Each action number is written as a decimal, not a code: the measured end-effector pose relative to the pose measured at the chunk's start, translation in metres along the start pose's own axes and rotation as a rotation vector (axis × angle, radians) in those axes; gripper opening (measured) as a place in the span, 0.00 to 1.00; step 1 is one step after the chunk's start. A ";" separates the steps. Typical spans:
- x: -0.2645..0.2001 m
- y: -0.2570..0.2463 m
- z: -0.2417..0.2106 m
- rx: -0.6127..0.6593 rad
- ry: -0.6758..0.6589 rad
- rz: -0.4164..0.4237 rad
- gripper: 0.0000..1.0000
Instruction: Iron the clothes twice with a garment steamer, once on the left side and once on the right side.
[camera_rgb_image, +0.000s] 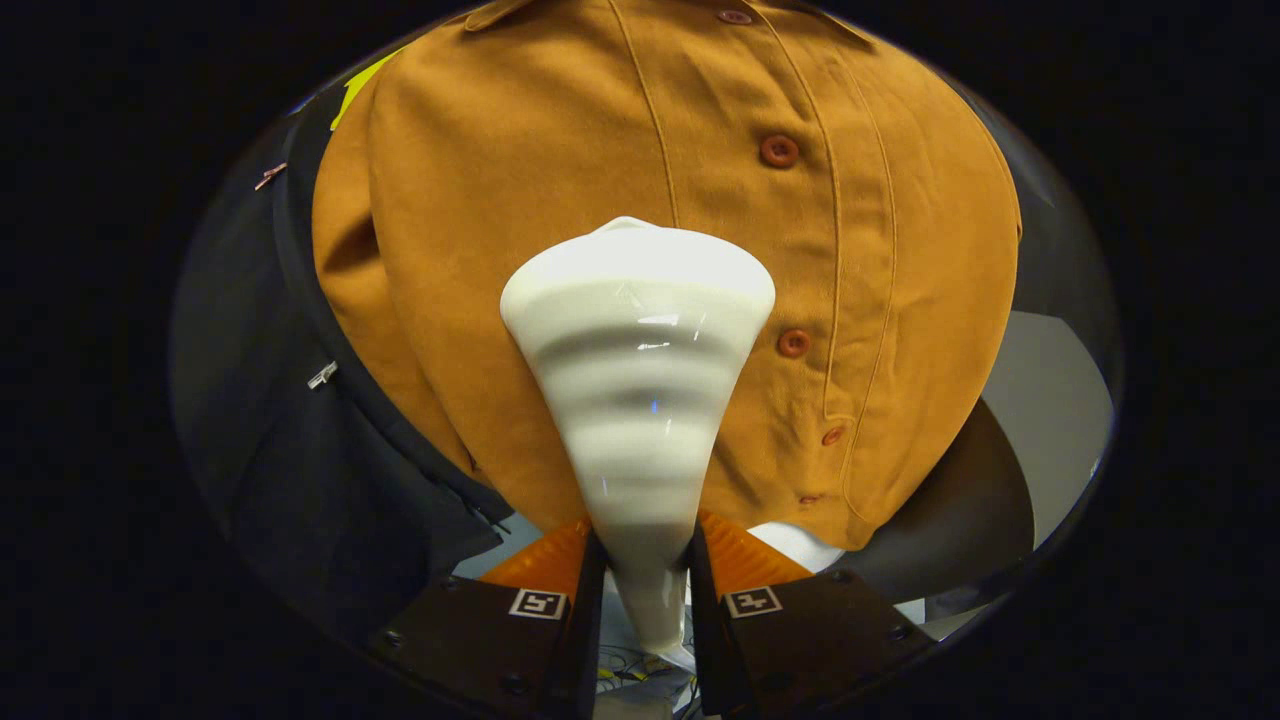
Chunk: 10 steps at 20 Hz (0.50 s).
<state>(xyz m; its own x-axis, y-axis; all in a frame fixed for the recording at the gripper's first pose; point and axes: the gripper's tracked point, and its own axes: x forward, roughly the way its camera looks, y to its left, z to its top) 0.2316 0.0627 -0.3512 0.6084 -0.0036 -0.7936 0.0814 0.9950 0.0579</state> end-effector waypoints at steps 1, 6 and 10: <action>0.002 -0.001 -0.006 0.006 0.014 0.000 0.43; 0.012 -0.002 -0.034 0.029 0.090 0.006 0.43; 0.008 -0.003 -0.052 0.046 0.141 -0.001 0.43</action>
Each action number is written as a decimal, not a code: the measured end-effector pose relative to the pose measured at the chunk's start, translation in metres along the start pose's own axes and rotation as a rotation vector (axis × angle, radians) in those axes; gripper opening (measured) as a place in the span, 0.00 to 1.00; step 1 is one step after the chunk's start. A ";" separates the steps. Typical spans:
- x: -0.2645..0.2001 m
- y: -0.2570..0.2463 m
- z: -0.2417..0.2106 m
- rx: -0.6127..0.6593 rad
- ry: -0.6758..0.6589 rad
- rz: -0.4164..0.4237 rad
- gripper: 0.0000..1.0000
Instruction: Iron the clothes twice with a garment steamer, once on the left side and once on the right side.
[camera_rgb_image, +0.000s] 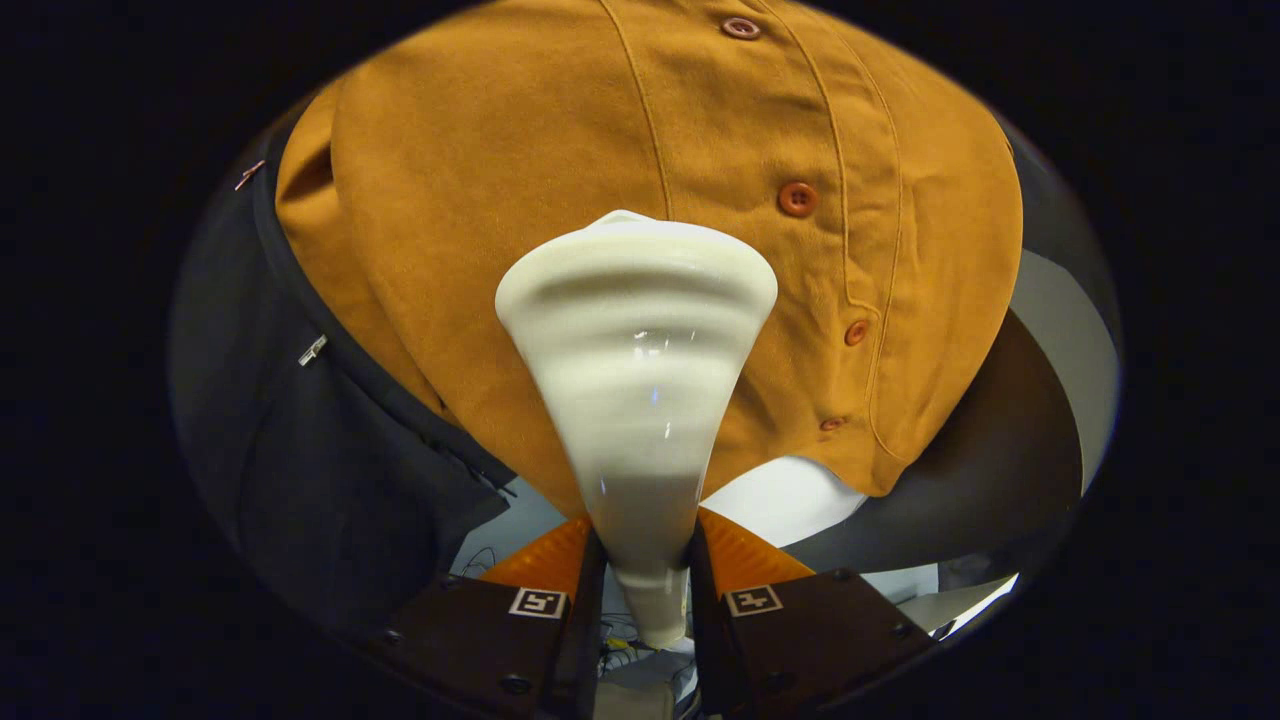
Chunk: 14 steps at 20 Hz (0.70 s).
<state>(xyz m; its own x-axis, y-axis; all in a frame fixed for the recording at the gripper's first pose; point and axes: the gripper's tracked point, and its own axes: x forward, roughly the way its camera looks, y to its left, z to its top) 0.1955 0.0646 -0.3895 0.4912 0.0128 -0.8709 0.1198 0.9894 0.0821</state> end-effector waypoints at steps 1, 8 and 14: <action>0.001 -0.001 -0.002 0.003 0.003 -0.003 0.43; -0.024 -0.014 0.015 0.008 -0.071 -0.022 0.43; -0.075 -0.021 0.071 -0.016 -0.282 -0.018 0.43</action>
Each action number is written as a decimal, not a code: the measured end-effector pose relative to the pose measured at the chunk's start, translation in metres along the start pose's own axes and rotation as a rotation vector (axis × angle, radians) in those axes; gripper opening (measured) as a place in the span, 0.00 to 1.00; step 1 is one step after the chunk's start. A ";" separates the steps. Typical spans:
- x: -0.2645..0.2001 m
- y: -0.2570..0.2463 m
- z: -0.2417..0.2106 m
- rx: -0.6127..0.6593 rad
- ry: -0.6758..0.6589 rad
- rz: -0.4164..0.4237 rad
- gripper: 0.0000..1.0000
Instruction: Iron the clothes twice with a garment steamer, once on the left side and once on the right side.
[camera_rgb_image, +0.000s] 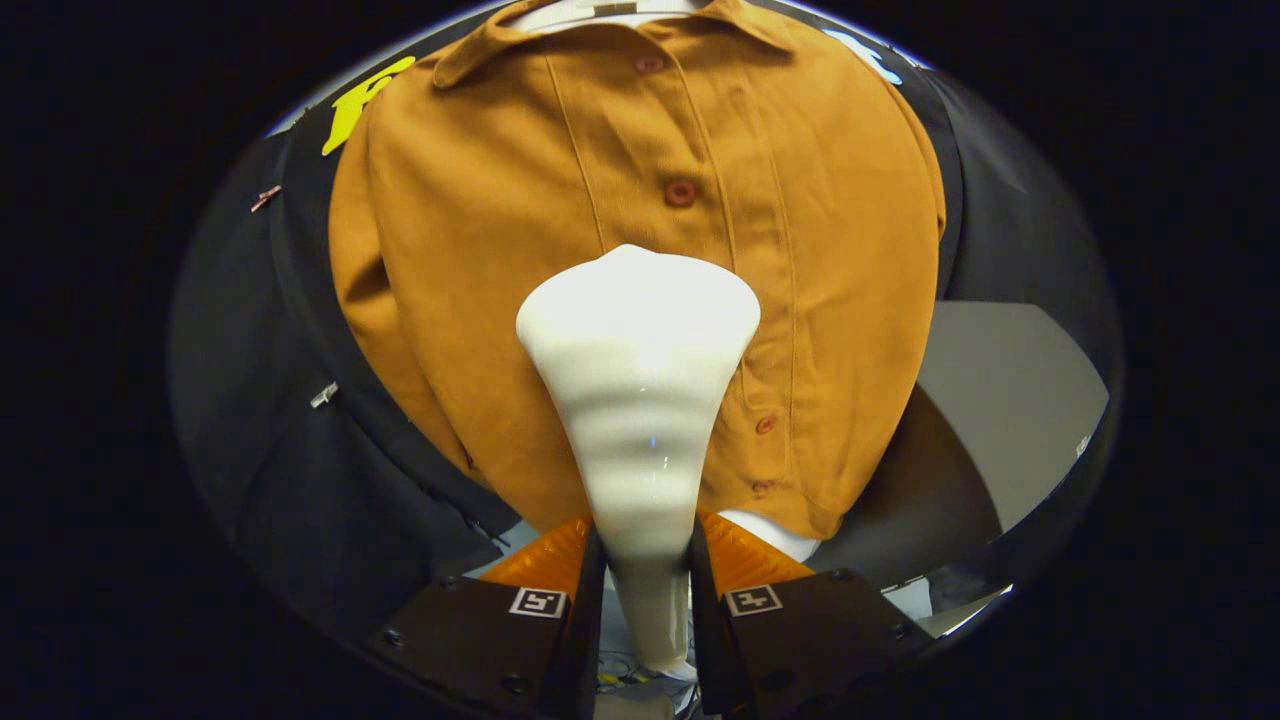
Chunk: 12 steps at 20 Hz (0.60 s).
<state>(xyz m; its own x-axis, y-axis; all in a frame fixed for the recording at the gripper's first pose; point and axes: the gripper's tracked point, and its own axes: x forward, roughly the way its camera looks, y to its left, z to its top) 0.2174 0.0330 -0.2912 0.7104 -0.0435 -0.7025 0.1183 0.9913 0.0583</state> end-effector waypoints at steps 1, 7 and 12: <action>-0.007 -0.005 0.014 -0.005 -0.048 -0.012 0.42; -0.054 -0.029 0.081 0.002 -0.285 -0.068 0.42; -0.086 -0.033 0.125 0.000 -0.477 -0.080 0.42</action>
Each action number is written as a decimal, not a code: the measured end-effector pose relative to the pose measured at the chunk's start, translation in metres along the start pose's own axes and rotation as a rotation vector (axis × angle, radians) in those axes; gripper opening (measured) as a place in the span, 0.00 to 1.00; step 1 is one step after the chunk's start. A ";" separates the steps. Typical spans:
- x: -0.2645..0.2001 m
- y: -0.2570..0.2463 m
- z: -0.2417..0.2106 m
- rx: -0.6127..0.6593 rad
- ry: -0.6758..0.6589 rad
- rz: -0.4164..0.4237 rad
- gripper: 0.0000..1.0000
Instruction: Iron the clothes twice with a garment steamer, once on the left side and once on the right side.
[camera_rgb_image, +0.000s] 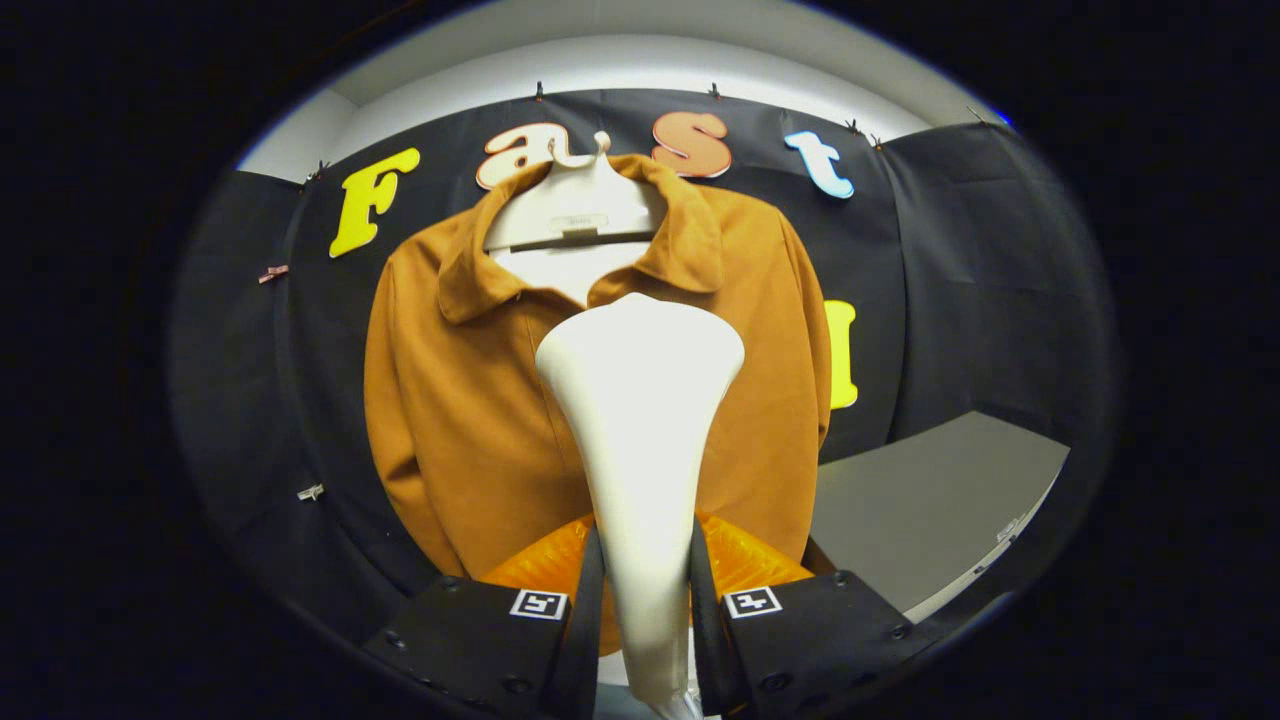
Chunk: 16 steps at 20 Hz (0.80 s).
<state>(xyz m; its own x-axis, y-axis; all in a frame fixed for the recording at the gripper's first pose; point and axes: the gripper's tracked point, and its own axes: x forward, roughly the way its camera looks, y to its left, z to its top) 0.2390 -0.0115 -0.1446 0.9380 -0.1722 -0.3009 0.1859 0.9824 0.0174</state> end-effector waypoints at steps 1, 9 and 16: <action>-0.001 0.001 0.008 -0.003 -0.032 0.000 0.42; -0.018 0.009 0.050 -0.048 -0.231 0.048 0.42; -0.031 0.012 0.065 -0.079 -0.311 0.073 0.42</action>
<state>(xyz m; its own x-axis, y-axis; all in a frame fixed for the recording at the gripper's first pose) 0.2311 0.0014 -0.0731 0.9947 -0.1029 0.0046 0.1030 0.9935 -0.0494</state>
